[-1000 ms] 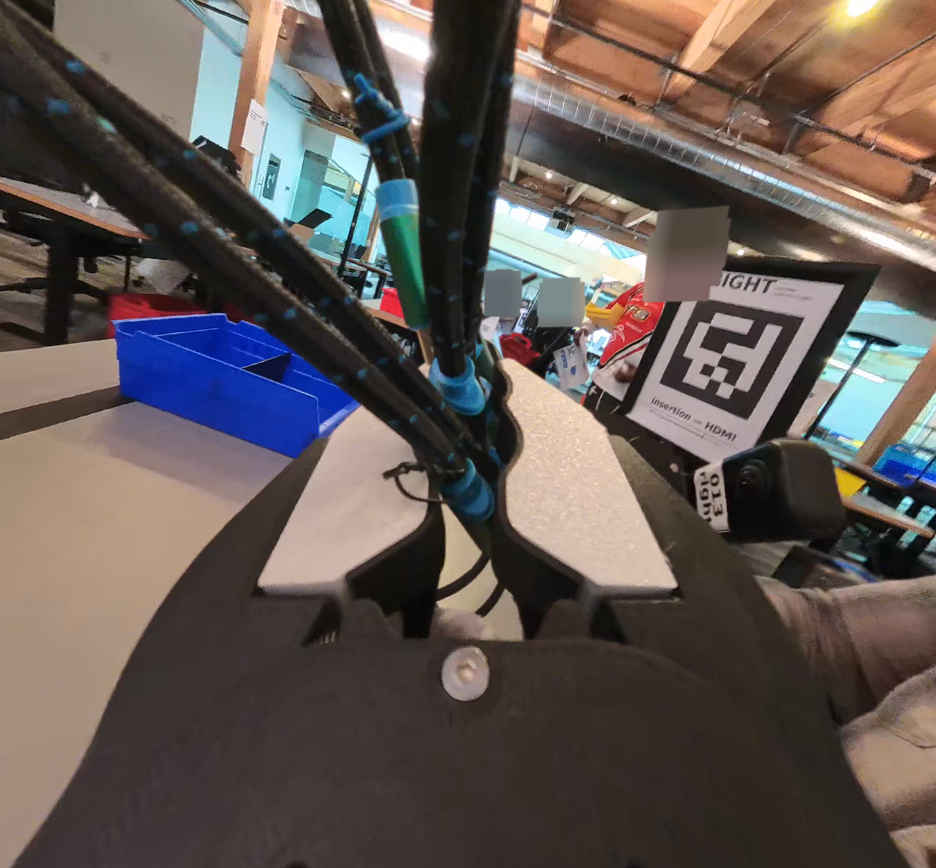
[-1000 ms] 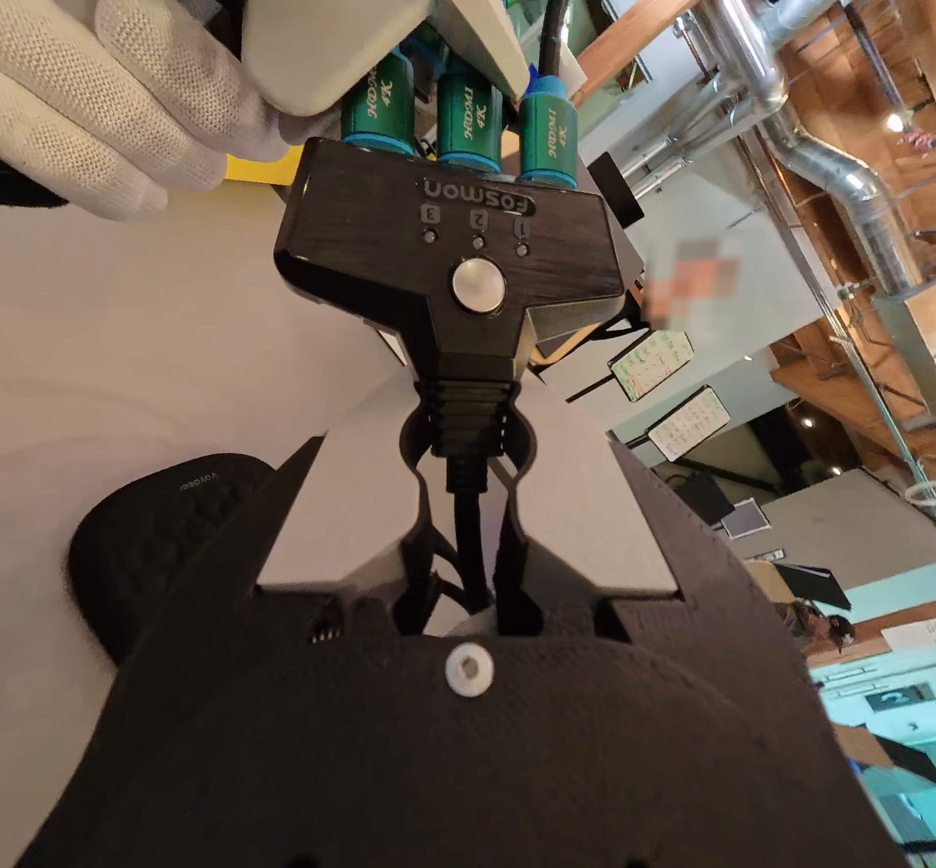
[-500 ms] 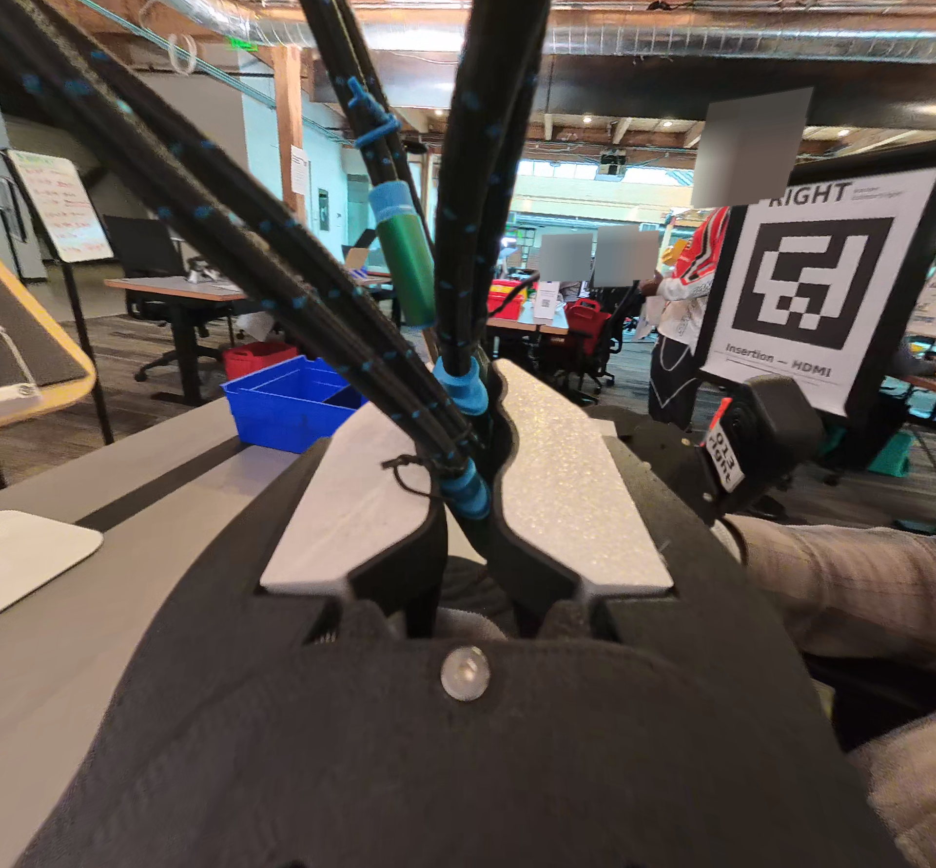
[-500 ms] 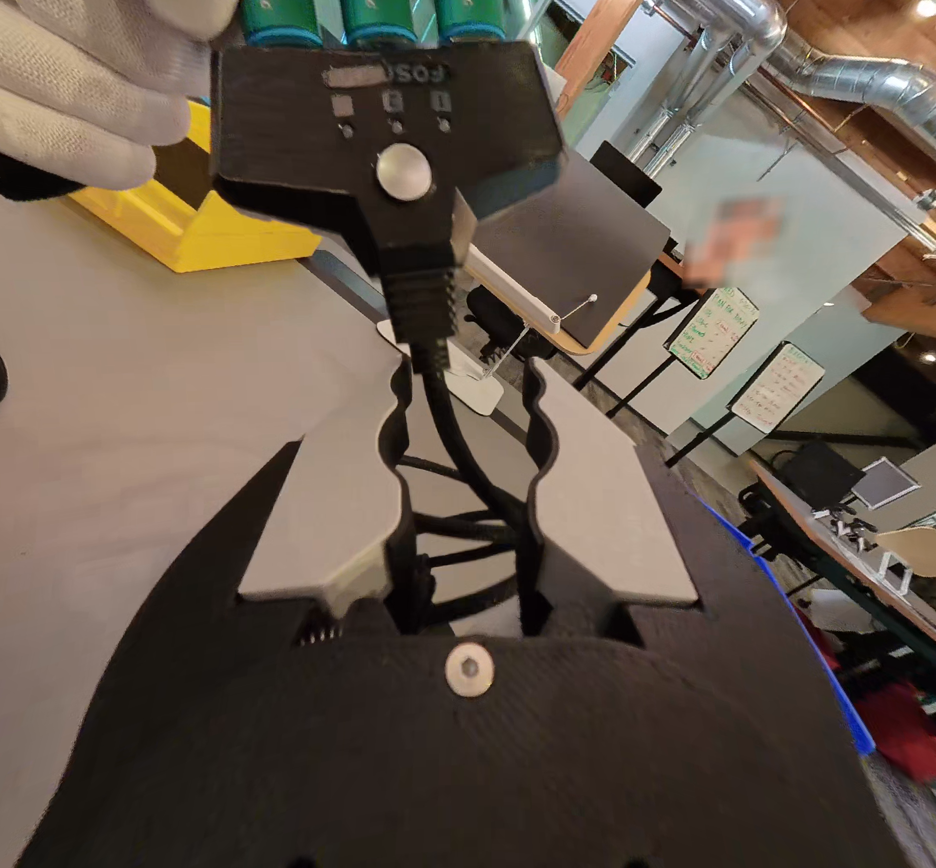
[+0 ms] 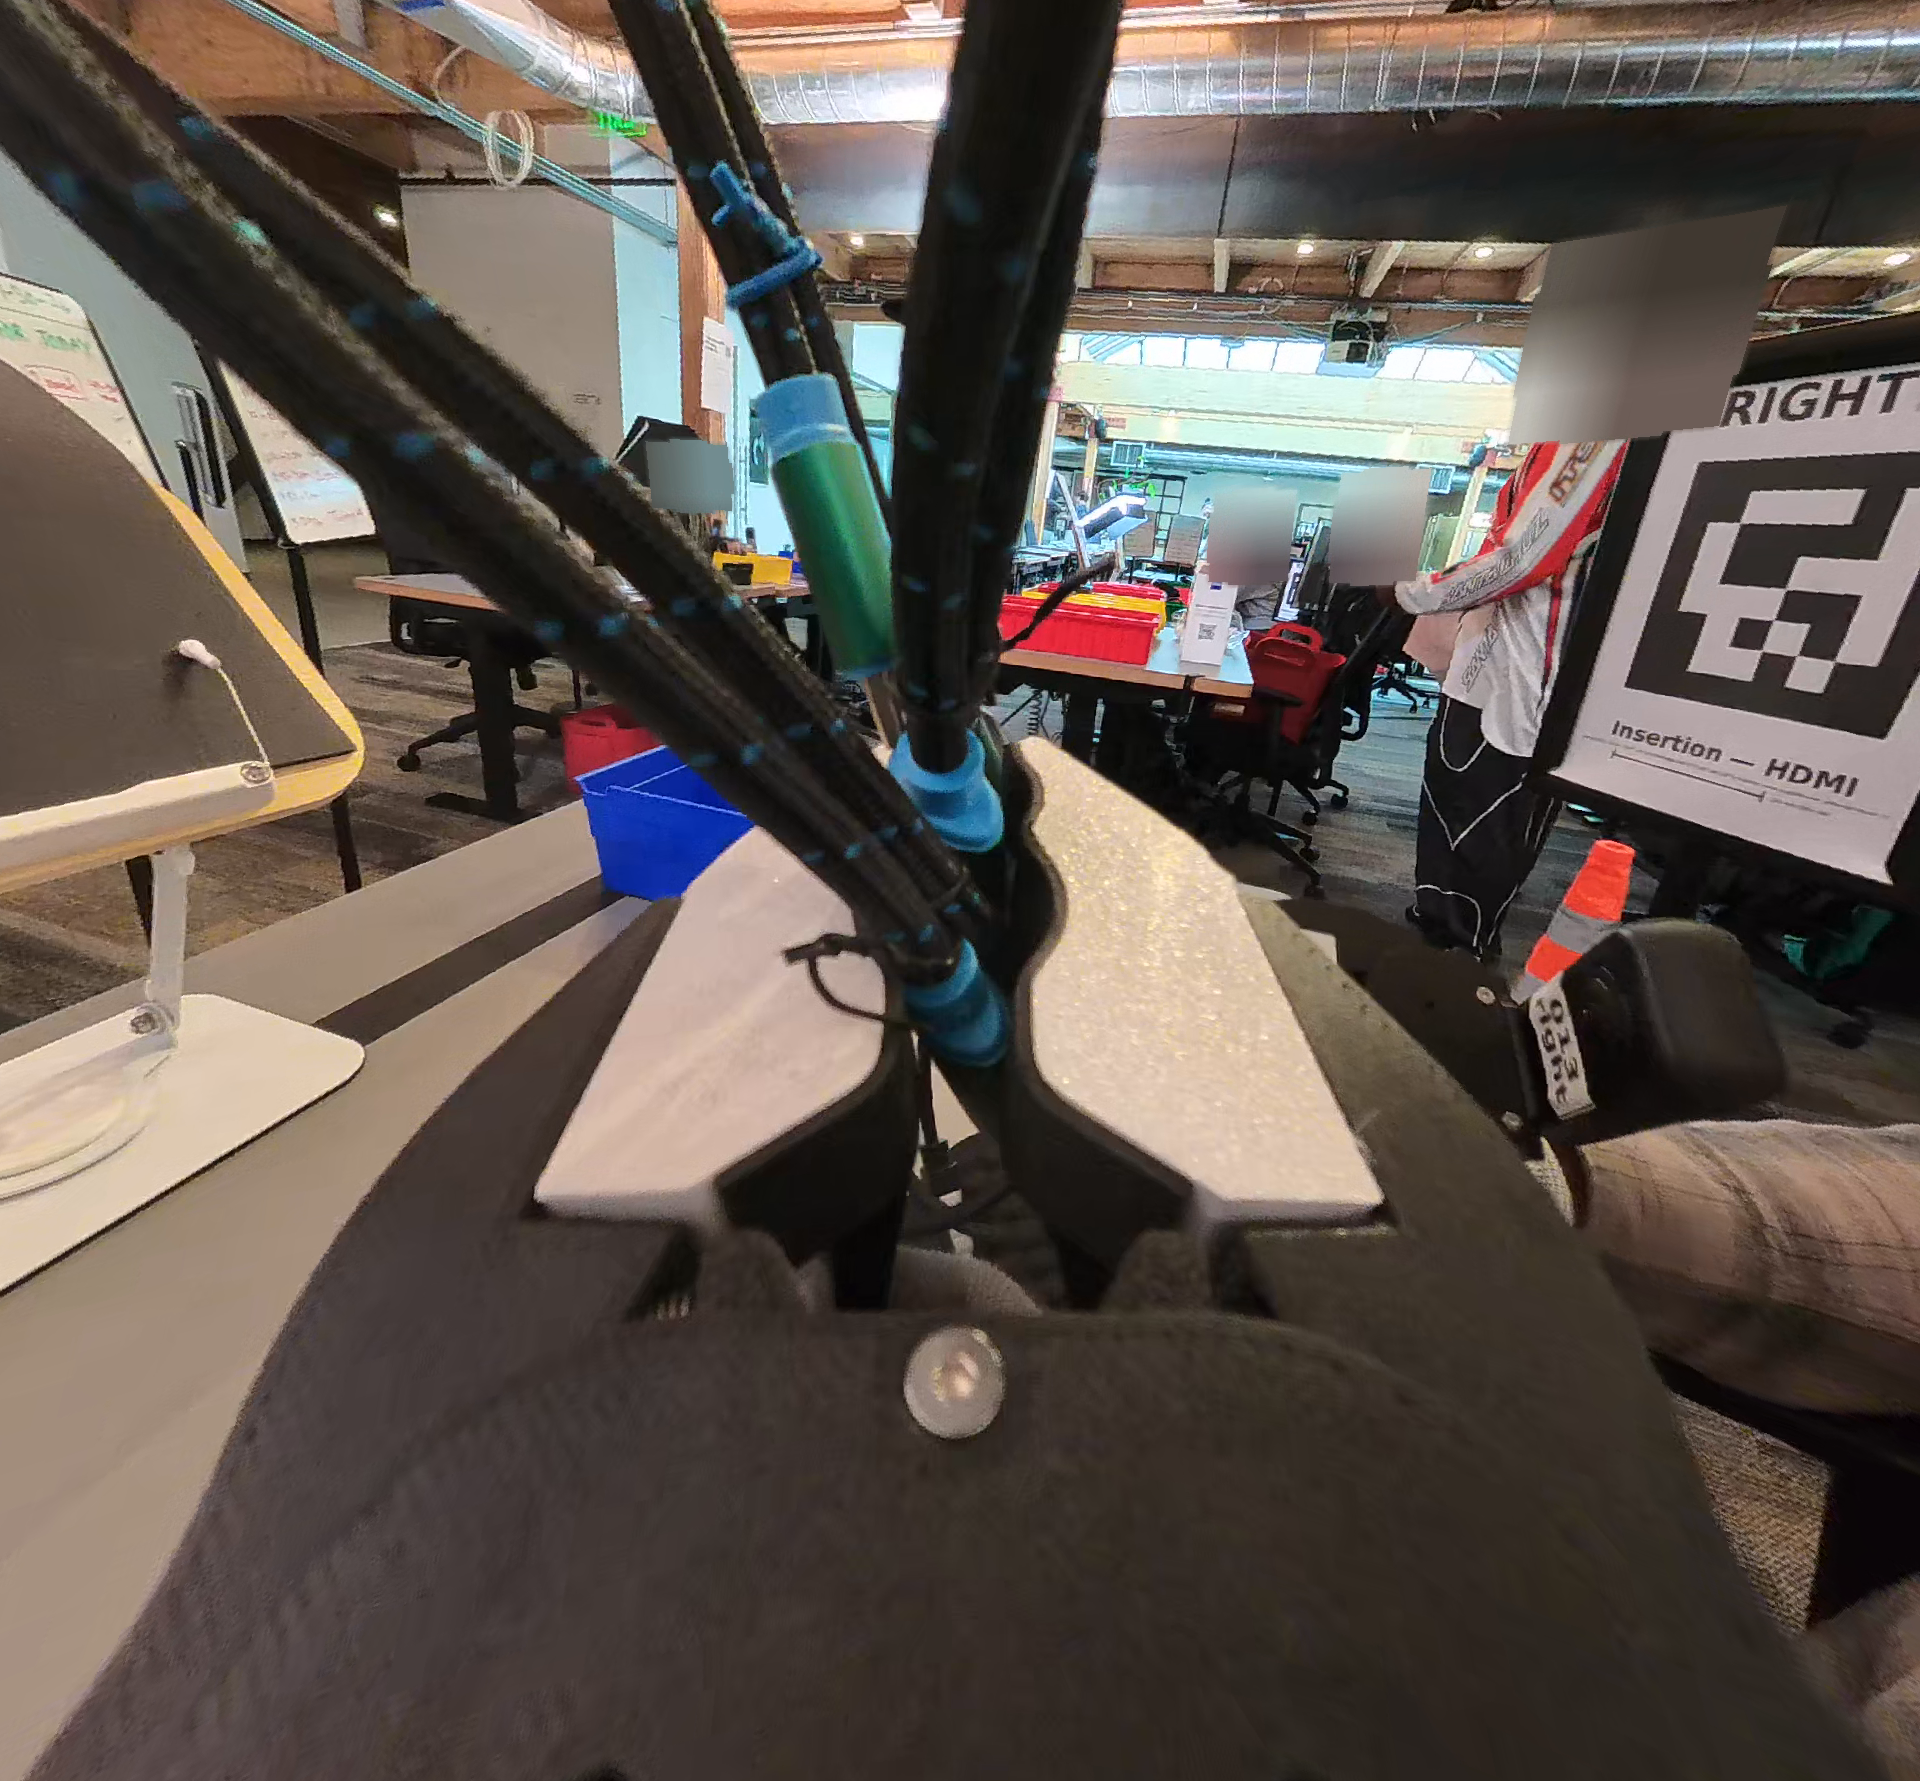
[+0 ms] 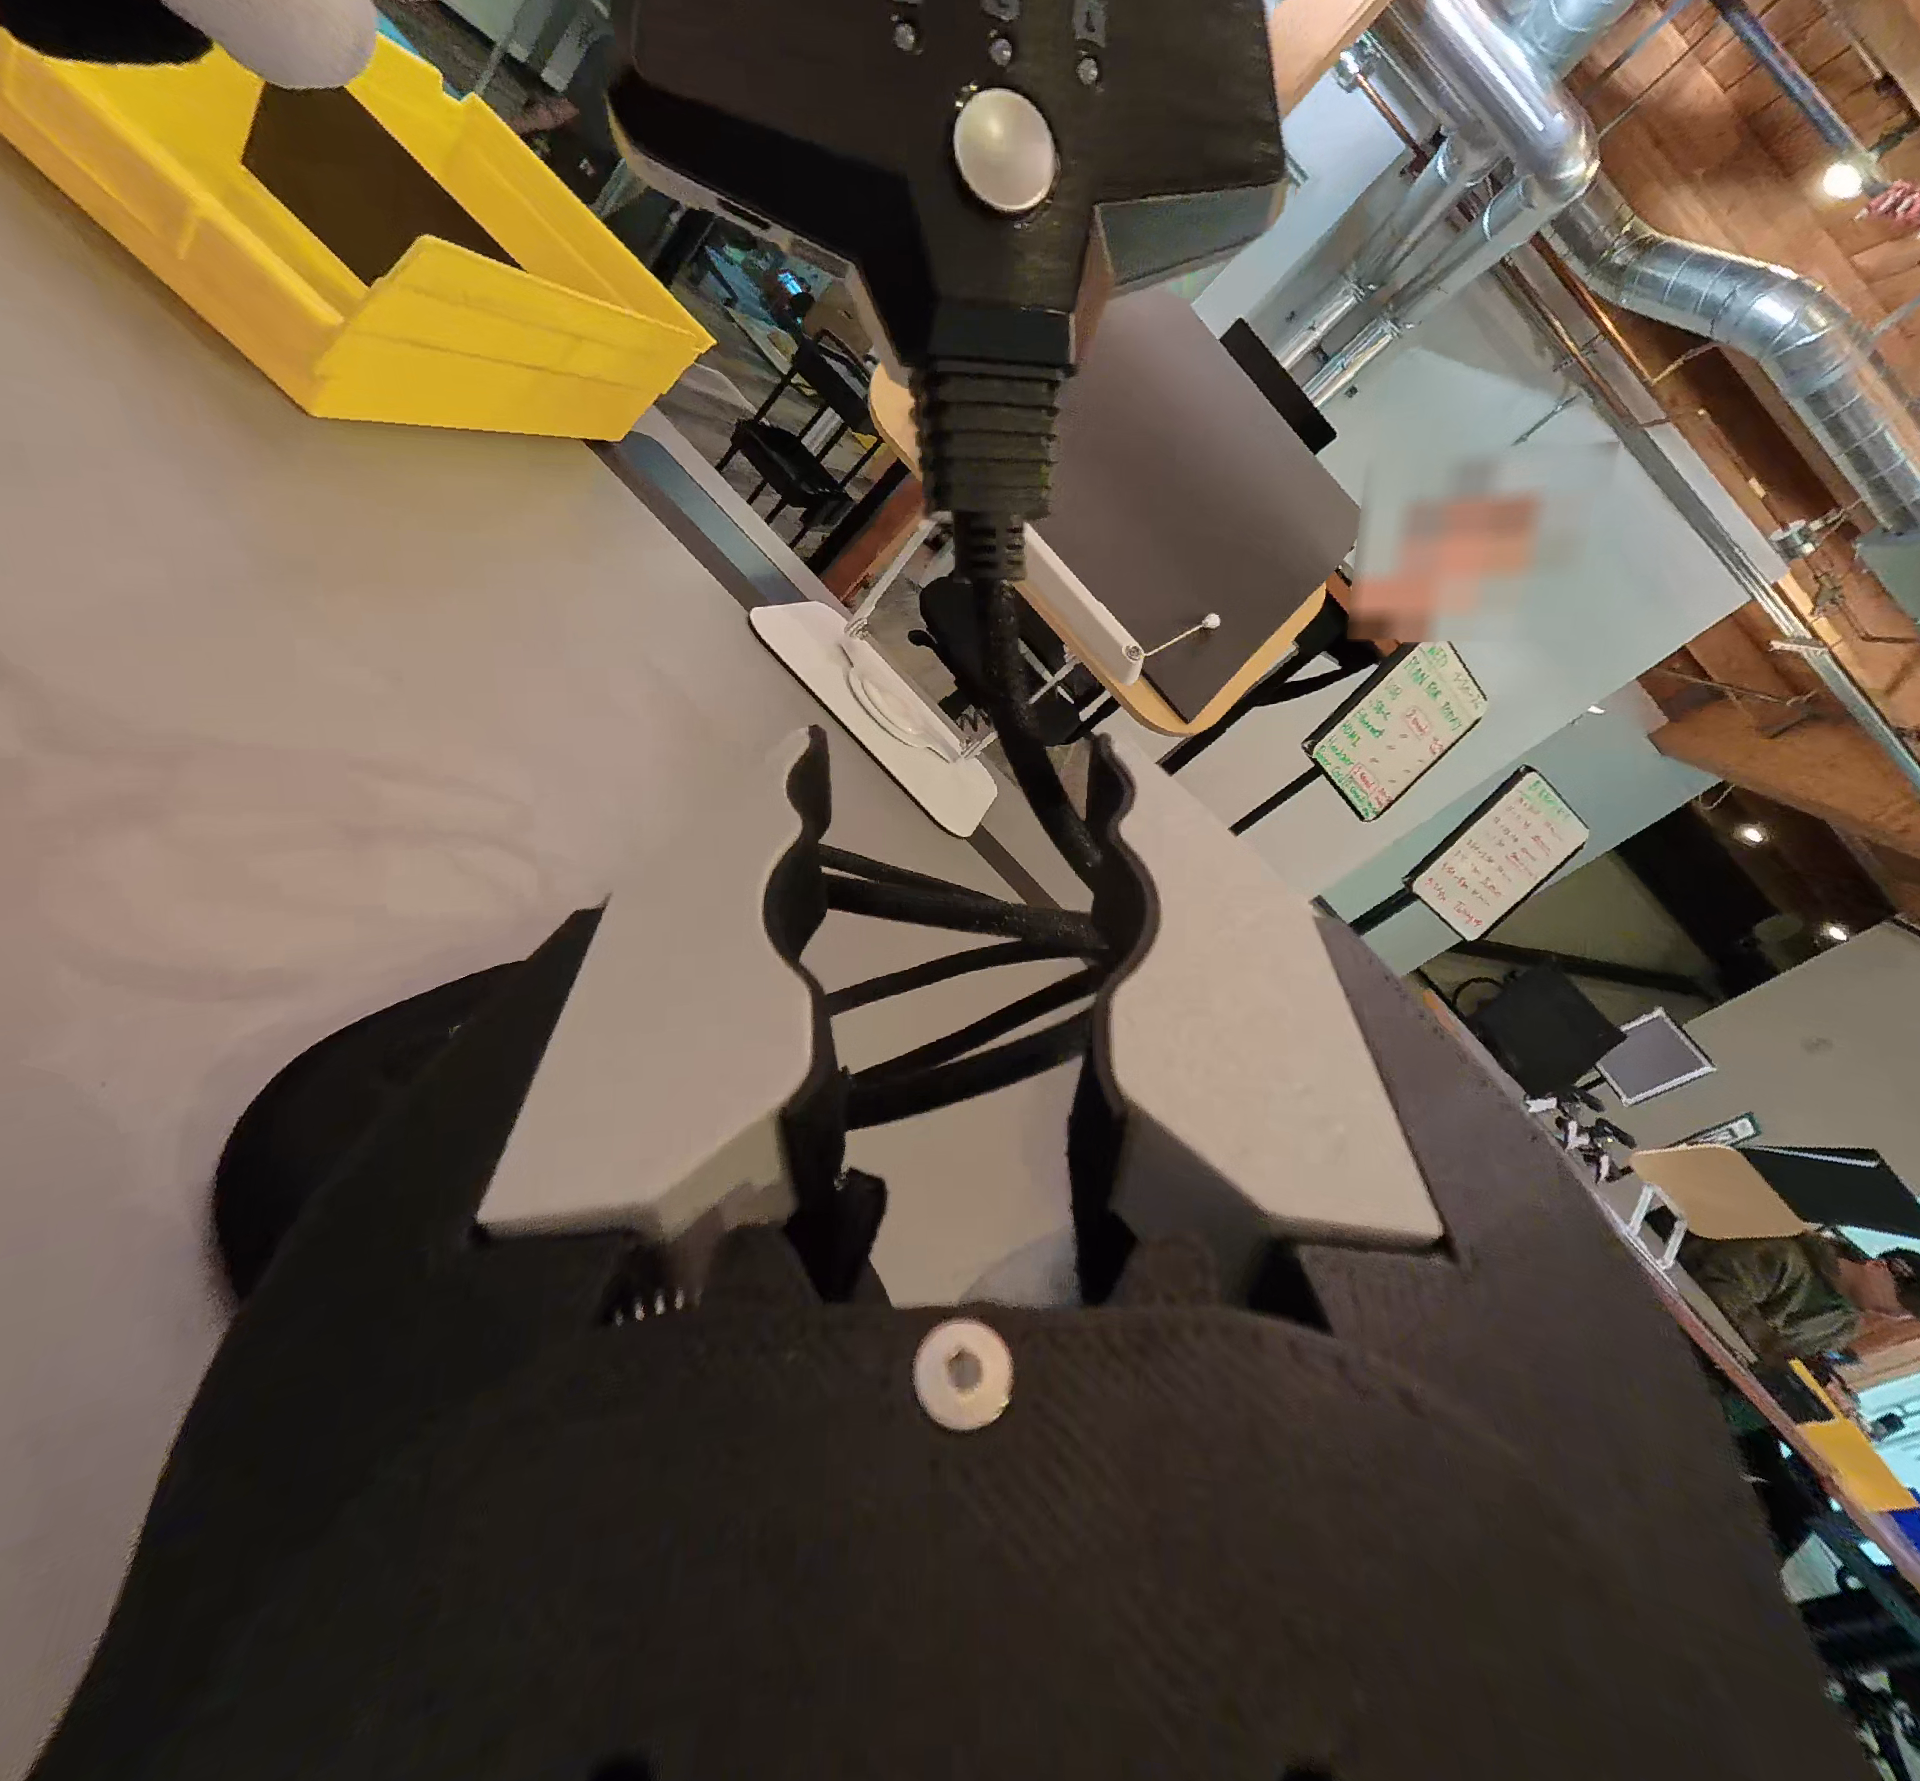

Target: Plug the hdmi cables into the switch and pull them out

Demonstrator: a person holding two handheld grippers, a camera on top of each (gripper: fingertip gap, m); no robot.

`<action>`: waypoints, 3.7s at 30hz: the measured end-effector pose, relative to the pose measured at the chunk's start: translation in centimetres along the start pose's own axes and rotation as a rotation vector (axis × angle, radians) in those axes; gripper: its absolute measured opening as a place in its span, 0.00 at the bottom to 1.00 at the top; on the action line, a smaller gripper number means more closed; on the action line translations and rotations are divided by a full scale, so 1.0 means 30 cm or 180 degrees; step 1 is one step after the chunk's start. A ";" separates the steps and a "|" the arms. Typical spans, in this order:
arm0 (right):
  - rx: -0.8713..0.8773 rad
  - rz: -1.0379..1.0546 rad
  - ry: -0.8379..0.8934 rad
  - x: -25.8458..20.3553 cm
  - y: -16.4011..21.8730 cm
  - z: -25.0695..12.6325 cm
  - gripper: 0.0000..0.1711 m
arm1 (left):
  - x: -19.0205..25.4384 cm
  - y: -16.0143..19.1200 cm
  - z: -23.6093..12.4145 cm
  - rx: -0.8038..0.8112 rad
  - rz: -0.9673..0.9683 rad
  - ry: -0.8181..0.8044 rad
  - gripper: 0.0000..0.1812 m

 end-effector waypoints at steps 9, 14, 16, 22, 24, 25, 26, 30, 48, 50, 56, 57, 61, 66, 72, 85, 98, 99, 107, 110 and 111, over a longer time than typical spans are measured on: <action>0.0007 -0.0157 0.0055 -0.017 0.020 0.008 0.32 | -0.011 -0.021 -0.022 0.0014 0.0082 -0.0074 0.08; 0.0016 -0.0354 0.0087 -0.026 0.030 0.011 0.33 | -0.017 -0.026 -0.029 0.0013 0.0101 -0.0102 0.08; 0.0016 -0.0428 0.0098 -0.031 0.032 0.012 0.34 | -0.018 -0.025 -0.029 0.0008 0.0109 -0.0106 0.08; 0.0025 -0.0538 0.0106 -0.038 0.038 0.016 0.34 | -0.023 -0.020 -0.029 -0.0005 0.0113 -0.0112 0.08; 0.0023 -0.0562 0.0107 -0.038 0.040 0.016 0.34 | -0.026 -0.018 -0.029 -0.0009 0.0111 -0.0117 0.08; 0.0021 -0.0563 0.0106 -0.038 0.042 0.017 0.34 | -0.027 -0.018 -0.030 -0.0013 0.0116 -0.0121 0.08; 0.0019 -0.0562 0.0102 -0.039 0.043 0.017 0.34 | -0.029 -0.018 -0.031 -0.0017 0.0123 -0.0130 0.08; 0.0013 -0.0588 0.0084 -0.045 0.045 0.019 0.34 | -0.034 -0.018 -0.035 -0.0039 0.0146 -0.0152 0.08; -0.0045 -0.0723 -0.0008 -0.079 0.049 0.038 0.34 | -0.038 -0.028 -0.054 -0.0064 0.0245 -0.0215 0.08; -0.0049 -0.0723 -0.0038 -0.086 0.048 0.041 0.34 | -0.038 -0.032 -0.052 -0.0051 0.0228 -0.0224 0.08; -0.0022 -0.0742 -0.0125 -0.107 0.038 0.047 0.33 | -0.023 -0.030 -0.047 -0.0102 0.0313 -0.0219 0.08; -0.0017 -0.0727 -0.0130 -0.107 0.037 0.049 0.33 | -0.023 -0.030 -0.049 -0.0104 0.0311 -0.0218 0.08; -0.0019 -0.0733 -0.0162 -0.113 0.035 0.052 0.33 | -0.031 -0.027 -0.056 -0.0114 0.0307 -0.0245 0.08; -0.0029 -0.0741 -0.0203 -0.120 0.035 0.057 0.33 | -0.040 -0.022 -0.062 -0.0130 0.0293 -0.0279 0.08; -0.0048 -0.0759 -0.0234 -0.124 0.038 0.060 0.32 | -0.046 -0.010 -0.063 -0.0146 0.0273 -0.0291 0.08; -0.0069 -0.0758 -0.0237 -0.120 0.044 0.060 0.32 | -0.097 0.054 -0.065 -0.0172 0.0095 -0.0400 0.08; -0.0077 -0.0754 -0.0263 -0.122 0.047 0.060 0.32 | -0.120 0.079 -0.071 -0.0185 0.0026 -0.0440 0.08; -0.0074 -0.0753 -0.0263 -0.122 0.046 0.061 0.32 | -0.120 0.080 -0.072 -0.0187 0.0027 -0.0440 0.08; -0.0067 -0.0745 -0.0265 -0.121 0.047 0.060 0.32 | -0.123 0.085 -0.073 -0.0204 0.0038 -0.0452 0.08; -0.0066 -0.0722 -0.0264 -0.117 0.049 0.061 0.33 | -0.126 0.086 -0.075 -0.0208 0.0037 -0.0461 0.08; -0.0064 -0.0710 -0.0268 -0.117 0.049 0.061 0.33 | -0.127 0.086 -0.076 -0.0208 0.0036 -0.0466 0.08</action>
Point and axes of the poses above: each gripper's, where its closed fingertips meet, z out along the fingers, y out of its underside, x = y × z across the jaws, the point moved 7 cm from there along -z, back along the fingers, and after that the axes turned 7 degrees about y, right-handed, at the moved point
